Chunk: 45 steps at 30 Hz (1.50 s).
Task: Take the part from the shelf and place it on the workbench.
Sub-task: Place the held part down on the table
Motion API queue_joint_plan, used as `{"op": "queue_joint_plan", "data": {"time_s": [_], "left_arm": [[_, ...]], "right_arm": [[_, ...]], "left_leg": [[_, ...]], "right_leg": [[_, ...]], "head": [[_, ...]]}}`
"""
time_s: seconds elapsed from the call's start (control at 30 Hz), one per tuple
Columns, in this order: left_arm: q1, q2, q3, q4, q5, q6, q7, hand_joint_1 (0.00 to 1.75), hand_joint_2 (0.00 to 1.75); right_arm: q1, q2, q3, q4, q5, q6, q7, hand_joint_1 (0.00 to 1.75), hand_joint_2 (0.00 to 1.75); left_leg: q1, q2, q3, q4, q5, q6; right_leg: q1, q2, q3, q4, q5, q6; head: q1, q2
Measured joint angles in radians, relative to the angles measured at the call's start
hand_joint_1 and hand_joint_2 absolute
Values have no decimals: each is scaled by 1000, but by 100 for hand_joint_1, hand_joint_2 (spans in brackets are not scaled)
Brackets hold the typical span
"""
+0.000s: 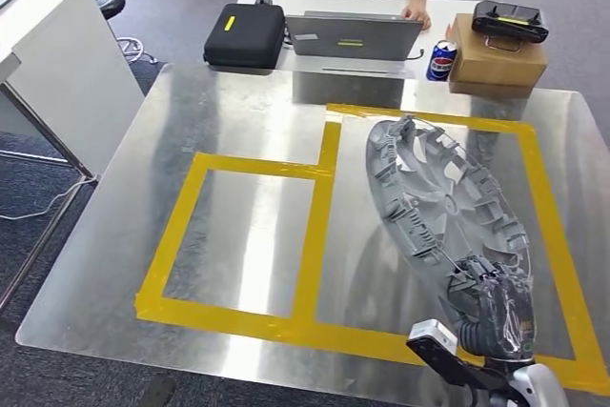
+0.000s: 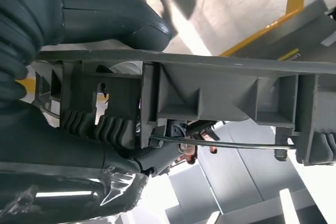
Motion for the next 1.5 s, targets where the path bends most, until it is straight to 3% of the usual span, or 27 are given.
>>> {"op": "queue_joint_plan", "data": {"time_s": [0.07,0.13,0.17,0.27,0.3,0.33,0.37,0.43,0.5,0.63,0.83,0.93,1.03,1.07,1.17,1.37,1.5], "left_arm": [[0,0,3,0,-6,-4,1,0,175],[-9,-2,4,0,-14,-8,1,0,175],[-13,-2,4,0,-21,-12,1,0,175],[-18,-2,5,0,-46,-28,1,0,175],[-18,-1,5,0,-55,-34,0,0,175],[-19,-1,5,0,-64,-39,0,0,175],[-20,0,5,0,-72,-45,-1,0,175],[-23,0,4,0,-84,-53,-5,0,175],[-28,1,2,0,-92,-58,-6,0,175],[-31,8,1,0,-97,-61,-7,0,175],[-34,8,-1,0,-97,-62,-7,0,175],[-34,8,-1,0,-97,-77,-7,0,175],[-34,8,-1,0,-100,-87,-4,0,175],[-34,8,-1,0,-101,-86,-4,0,131],[-34,8,-1,0,-100,-87,-6,0,0],[-33,8,0,0,-91,-92,-21,0,0],[-32,9,6,0,-85,-72,-36,0,0]], "right_arm": [[-1,-7,0,6,-7,23,20,175,175],[-10,-17,-2,16,-16,51,41,175,175],[-19,-24,-6,28,-17,64,47,175,175],[-49,-50,-23,89,-1,101,28,175,175],[-59,-59,-27,113,11,111,13,175,175],[-70,-69,-29,137,26,121,0,175,175],[-82,-77,-29,158,43,132,-9,175,175],[-106,-90,-26,193,71,155,-14,175,175],[-123,-99,-22,216,86,169,-13,175,175],[-137,-106,-9,246,98,176,-12,175,175],[-154,-113,2,271,99,177,-12,175,175],[-160,-117,6,279,101,186,-7,171,175],[-162,-121,14,286,98,193,1,45,175],[-160,-122,18,288,97,194,4,4,175],[-147,-126,30,290,95,196,8,0,175],[-104,-135,72,253,55,195,-8,0,175],[-70,-139,116,167,-23,162,-53,0,175]], "left_leg": [[1,-2,6,-15,37,5],[4,-3,16,-16,31,17],[6,-3,23,-18,27,23],[4,-3,41,-18,10,33],[3,-3,48,-18,5,33],[3,-3,55,-17,-1,33],[3,-4,65,-17,-7,32],[2,-5,82,-17,-18,26],[-2,-7,90,-14,-27,19],[-3,-9,94,-18,-25,37],[3,-9,101,-33,-20,8],[4,-9,101,-34,-19,2],[3,-9,101,-34,-18,-1],[3,-9,101,-34,-18,-1],[2,-9,100,-34,-18,-1],[0,-9,99,-33,-19,0],[-3,-9,97,-27,-25,14]], "right_leg": [[1,3,14,-2,-23,15],[0,-3,19,11,-44,27],[0,-8,5,47,-64,31],[-1,-14,-103,234,-135,40],[-1,-14,-132,269,-133,41],[-1,-15,-145,268,-111,41],[-1,-15,-138,228,-69,40],[1,-16,-92,96,18,36],[2,-15,-60,18,55,27],[5,-12,-56,8,57,21],[12,-13,-55,9,55,6],[13,-13,-56,9,55,3],[13,-13,-55,9,56,2],[13,-13,-55,9,56,2],[12,-13,-54,8,58,3],[9,-14,-55,7,58,5],[4,-13,-55,4,59,10]], "head": [[-3,0],[-3,0],[-3,0],[-2,0],[-2,0],[-2,0],[-2,0],[-2,0],[-2,0],[-3,0],[-3,0],[-3,0],[-2,0],[-2,0],[-2,0],[-2,0],[-3,0]]}}
